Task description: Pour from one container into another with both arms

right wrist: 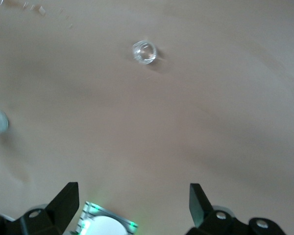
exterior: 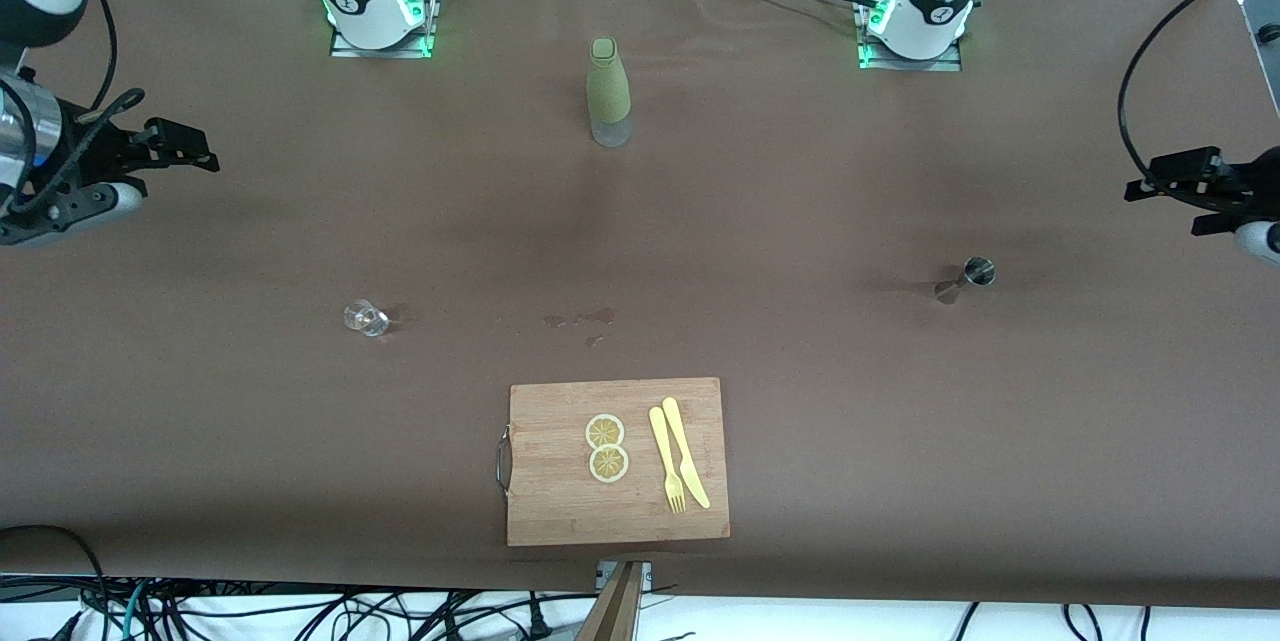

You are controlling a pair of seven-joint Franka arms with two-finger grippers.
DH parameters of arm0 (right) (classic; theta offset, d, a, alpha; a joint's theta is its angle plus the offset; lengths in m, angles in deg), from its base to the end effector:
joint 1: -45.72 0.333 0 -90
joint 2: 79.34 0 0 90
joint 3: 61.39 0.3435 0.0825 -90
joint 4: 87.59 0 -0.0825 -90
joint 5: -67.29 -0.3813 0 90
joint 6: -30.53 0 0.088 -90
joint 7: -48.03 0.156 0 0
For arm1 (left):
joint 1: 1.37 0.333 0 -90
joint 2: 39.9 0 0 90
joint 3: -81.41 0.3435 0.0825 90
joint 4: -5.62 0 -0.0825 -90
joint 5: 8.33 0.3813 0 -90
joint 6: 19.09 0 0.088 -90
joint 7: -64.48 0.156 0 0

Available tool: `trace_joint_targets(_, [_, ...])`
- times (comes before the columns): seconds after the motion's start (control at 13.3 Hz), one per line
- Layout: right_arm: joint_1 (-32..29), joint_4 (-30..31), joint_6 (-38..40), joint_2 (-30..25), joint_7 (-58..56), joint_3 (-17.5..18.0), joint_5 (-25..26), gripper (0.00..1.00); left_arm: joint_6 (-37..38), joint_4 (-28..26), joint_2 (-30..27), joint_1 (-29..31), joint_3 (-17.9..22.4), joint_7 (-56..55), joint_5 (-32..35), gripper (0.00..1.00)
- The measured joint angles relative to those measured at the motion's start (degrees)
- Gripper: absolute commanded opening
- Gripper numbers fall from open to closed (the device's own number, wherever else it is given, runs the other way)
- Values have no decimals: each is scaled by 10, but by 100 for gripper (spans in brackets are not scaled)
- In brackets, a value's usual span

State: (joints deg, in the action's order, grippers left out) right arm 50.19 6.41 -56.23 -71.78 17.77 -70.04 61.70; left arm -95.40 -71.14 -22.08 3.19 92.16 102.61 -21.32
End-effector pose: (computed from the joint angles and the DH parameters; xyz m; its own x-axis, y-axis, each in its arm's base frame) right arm 0.5621 -0.0214 0.4950 0.8791 0.4410 -0.1811 0.4078 -0.8924 -0.1933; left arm 0.5969 0.1068 0.5158 0.8965 -0.4217 -0.1362 -0.3628 -0.8749 0.3207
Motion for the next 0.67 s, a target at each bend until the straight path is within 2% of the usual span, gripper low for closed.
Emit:
trace_joint_targets(0.3, [-60,1,-3,46,-245,-4,-79,100,0,-36,52,40,51,231,-108,100])
trace_joint_targets(0.67, [-137,3,-17,132,-550,-6,-200,100,0,-86,149,89,80,518,-248,100])
